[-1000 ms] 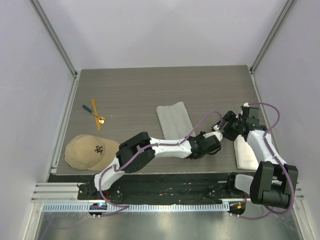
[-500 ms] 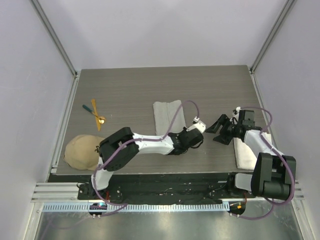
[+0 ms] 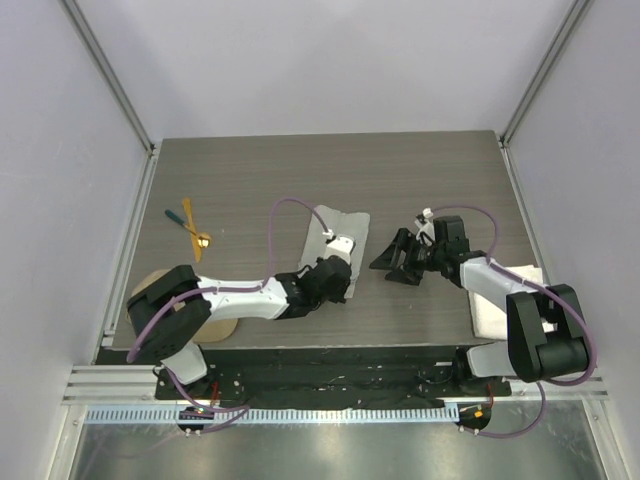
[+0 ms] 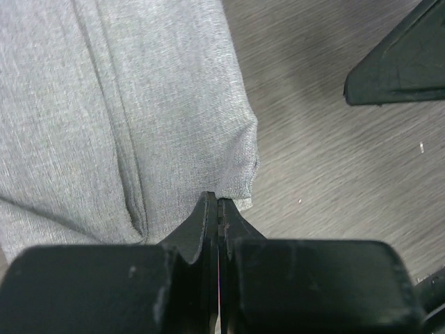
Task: Fold the napkin into a case and place the utensils inside
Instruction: Rotate the 2/3-rectangle-folded napkin at the center of the board.
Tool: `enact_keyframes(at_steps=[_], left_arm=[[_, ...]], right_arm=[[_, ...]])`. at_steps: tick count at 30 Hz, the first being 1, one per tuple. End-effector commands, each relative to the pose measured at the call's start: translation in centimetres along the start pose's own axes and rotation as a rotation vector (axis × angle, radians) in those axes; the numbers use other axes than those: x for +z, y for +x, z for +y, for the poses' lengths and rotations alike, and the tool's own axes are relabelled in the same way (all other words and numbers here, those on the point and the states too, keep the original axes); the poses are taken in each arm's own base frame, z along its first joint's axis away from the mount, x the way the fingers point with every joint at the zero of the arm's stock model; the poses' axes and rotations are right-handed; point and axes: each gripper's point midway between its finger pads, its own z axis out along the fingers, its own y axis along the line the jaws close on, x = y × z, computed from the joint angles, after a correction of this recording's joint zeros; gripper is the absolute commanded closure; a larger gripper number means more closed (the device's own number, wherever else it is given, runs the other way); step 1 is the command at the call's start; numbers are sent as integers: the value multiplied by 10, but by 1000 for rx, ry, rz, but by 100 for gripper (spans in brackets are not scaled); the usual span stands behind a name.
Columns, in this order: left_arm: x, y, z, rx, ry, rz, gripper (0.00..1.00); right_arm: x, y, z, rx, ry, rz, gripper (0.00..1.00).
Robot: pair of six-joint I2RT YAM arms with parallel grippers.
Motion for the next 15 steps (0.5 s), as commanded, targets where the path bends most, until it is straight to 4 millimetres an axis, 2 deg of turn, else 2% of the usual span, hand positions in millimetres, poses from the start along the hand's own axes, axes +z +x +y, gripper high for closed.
enact_keyframes(at_steps=[1,2,4,7,8,9,10,11,13,15], left_arm=[[-8,-24,-10,-105,52,-74,100],[-7,-27,-11,-98,49,-73,100],[-2,-20,-9,-67,32,-43,100],[1,-14,-16,-42,59,-6,96],[0,-10,-16,-34,71,7,91],[-1,-8,-18,-29,84,11,77],[-5,-12,-18,-42,89,1,69],[-7,-6,-15,-39,90,11,63],[-13,-5,-13,-41,98,9,57],[-28,-17,-19,-60,139,-14,54]], right_arm=[[11,-11,8,-11,-28,-44,28],[12,-10,7,-18,-7,-39,28],[13,-8,5,-54,48,-37,28],[10,-17,4,-51,102,-58,32],[7,-26,3,-67,142,-76,32],[6,-31,5,-78,147,-90,32],[7,-37,6,-88,154,-96,32],[6,-49,16,-111,152,-113,33],[9,-64,24,-140,150,-121,37],[17,-85,34,-190,149,-122,43]])
